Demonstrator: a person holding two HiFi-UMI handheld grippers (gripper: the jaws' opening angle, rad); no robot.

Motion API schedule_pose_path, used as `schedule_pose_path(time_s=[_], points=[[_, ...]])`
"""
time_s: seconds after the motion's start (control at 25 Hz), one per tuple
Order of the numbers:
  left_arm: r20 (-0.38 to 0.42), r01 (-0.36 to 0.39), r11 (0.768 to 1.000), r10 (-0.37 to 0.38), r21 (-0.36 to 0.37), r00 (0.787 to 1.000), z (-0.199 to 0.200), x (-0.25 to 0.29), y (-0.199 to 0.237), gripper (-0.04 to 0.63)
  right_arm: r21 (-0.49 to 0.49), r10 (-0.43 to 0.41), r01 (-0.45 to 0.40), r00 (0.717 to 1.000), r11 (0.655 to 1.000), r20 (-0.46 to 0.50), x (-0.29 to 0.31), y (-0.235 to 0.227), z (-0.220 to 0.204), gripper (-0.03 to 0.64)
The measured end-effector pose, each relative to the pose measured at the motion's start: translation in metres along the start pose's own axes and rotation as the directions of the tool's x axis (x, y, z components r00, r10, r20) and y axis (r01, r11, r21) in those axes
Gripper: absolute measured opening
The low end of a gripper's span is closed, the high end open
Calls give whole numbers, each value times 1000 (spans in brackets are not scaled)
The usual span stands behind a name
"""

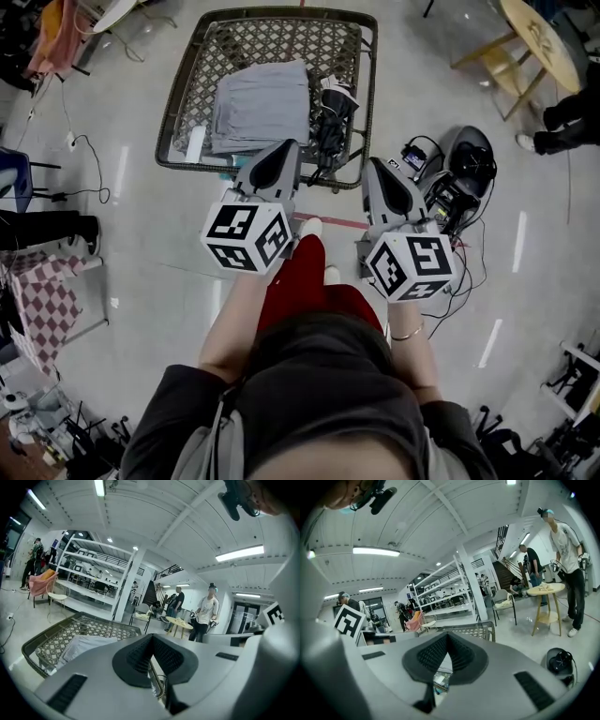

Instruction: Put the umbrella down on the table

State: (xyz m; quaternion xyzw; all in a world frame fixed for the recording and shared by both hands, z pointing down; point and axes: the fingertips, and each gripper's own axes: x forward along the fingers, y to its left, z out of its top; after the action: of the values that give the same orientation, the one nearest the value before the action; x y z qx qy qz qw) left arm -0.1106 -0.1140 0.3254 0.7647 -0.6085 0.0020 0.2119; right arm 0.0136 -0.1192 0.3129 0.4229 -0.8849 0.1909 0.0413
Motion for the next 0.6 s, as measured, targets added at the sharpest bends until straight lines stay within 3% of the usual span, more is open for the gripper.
schedule_pose_path(time_s=[0.6], points=[[77,-8,998,4,56,997,14,-52,-35,11,-30,26,-24,996,999,86,-56,15,15,18]])
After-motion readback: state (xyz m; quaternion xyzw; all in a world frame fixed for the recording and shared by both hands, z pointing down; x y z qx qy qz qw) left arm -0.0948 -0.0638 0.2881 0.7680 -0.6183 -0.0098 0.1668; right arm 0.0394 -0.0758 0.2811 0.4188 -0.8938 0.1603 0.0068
